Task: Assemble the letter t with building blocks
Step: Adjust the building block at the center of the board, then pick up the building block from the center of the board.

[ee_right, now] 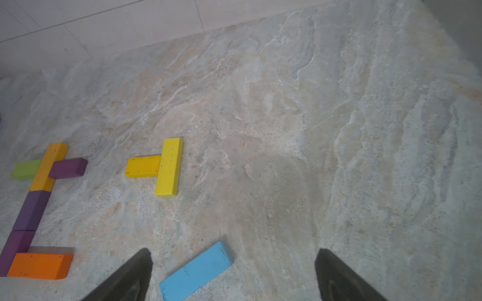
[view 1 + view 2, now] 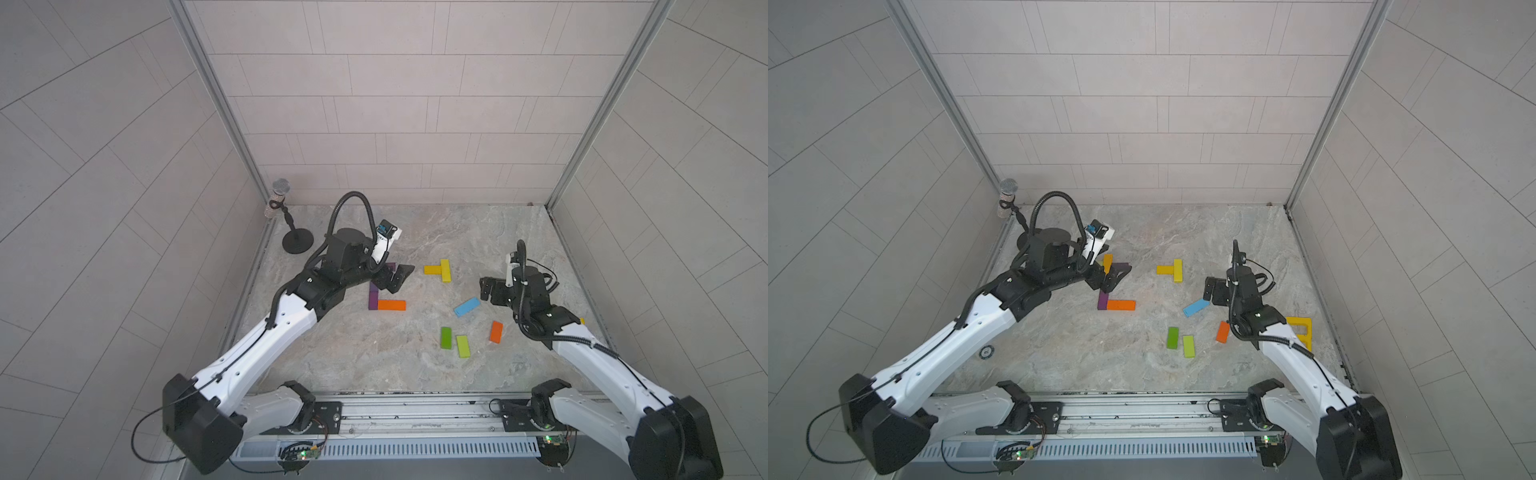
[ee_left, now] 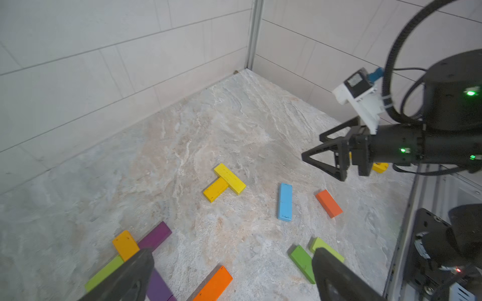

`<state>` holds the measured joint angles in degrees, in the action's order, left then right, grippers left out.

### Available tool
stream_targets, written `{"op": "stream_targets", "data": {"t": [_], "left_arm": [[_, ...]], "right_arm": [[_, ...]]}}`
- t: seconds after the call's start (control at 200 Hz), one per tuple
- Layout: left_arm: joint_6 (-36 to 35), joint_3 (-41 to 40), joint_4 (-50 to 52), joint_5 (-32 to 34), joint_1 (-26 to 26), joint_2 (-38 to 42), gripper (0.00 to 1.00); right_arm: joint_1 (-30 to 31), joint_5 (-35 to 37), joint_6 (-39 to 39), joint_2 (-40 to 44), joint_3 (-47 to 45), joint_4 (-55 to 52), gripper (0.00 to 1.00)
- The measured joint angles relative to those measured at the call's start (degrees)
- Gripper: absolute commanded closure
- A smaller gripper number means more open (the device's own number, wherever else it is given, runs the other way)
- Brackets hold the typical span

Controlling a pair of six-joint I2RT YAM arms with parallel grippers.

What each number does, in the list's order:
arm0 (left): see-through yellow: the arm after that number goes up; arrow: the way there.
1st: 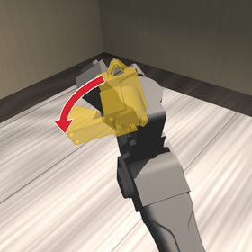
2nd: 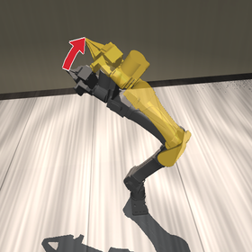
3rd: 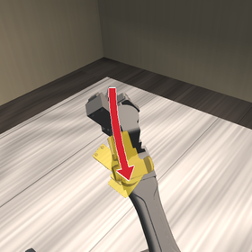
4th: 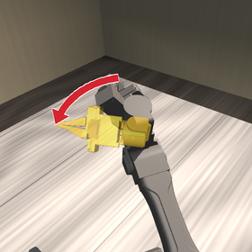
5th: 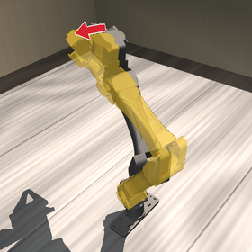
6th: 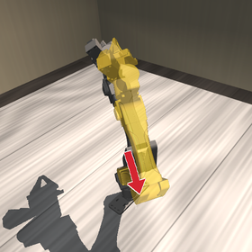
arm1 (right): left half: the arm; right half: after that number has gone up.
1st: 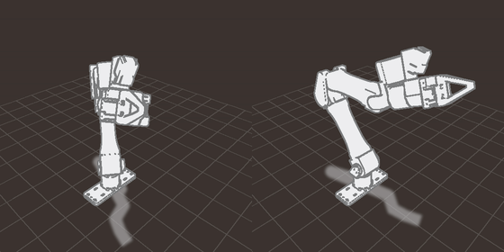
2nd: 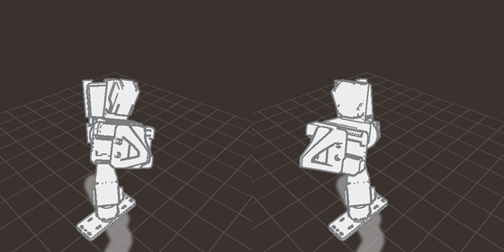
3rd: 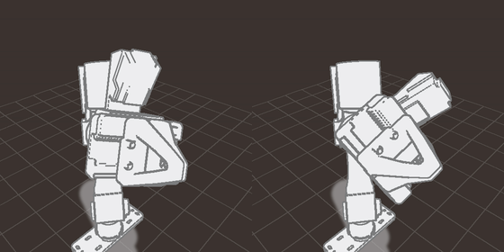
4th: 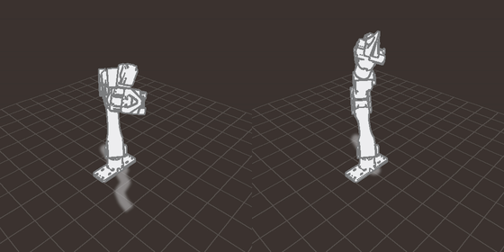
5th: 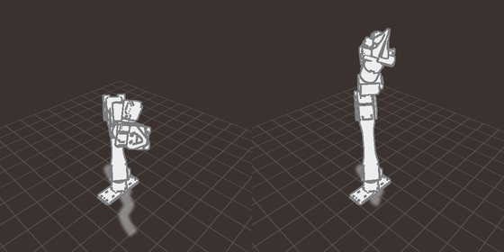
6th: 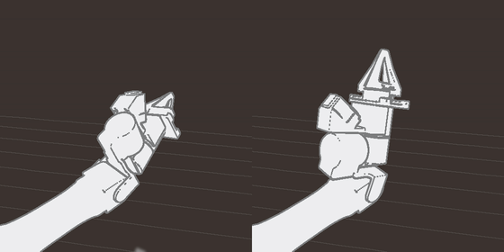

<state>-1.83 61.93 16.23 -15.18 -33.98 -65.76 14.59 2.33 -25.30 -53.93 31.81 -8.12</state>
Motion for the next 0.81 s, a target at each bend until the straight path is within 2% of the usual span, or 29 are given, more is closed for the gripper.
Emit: {"op": "stream_targets", "data": {"t": [0.125,0.185,0.28,0.43,0.5,0.55,0.675,0.806], "left_arm": [[4.48,-1.31,0.44,13.35,-5.2,1.9,0.0],[6.14,-1.62,0.28,17.73,-6.88,1.6,0.0],[7.02,-5.68,-3.17,20.72,-8.13,2.27,0.0],[6.8,-13.42,-5.9,23.34,-8.0,4.63,0.0],[6.75,-13.07,-6.45,22.73,-6.84,4.17,0.0],[6.78,-11.52,-5.77,19.69,-5.31,3.08,0.0],[8.17,-1.86,-1.16,10.88,-0.79,-3.85,0.0],[11.93,5.51,1.27,4.9,0.09,-9.68,0.0]], "right_arm": [[-0.15,0.7,-0.35,5.51,-0.66,-0.66,0.0],[-0.15,0.9,-0.94,6.38,-0.81,0.09,0.0],[-0.15,1.79,-2.16,5.46,-1.73,1.64,0.0],[-0.31,2.84,-2.4,-0.79,-1.49,0.81,0.0],[-0.31,2.84,-2.34,-1.84,-0.63,-1.29,0.0],[-0.28,2.89,-2.4,-1.9,1.01,-3.72,0.0],[-0.22,3.63,-3.15,-1.64,9.05,-10.62,0.02],[0.02,6.47,-4.7,0.09,14.97,-18.6,0.04]]}}
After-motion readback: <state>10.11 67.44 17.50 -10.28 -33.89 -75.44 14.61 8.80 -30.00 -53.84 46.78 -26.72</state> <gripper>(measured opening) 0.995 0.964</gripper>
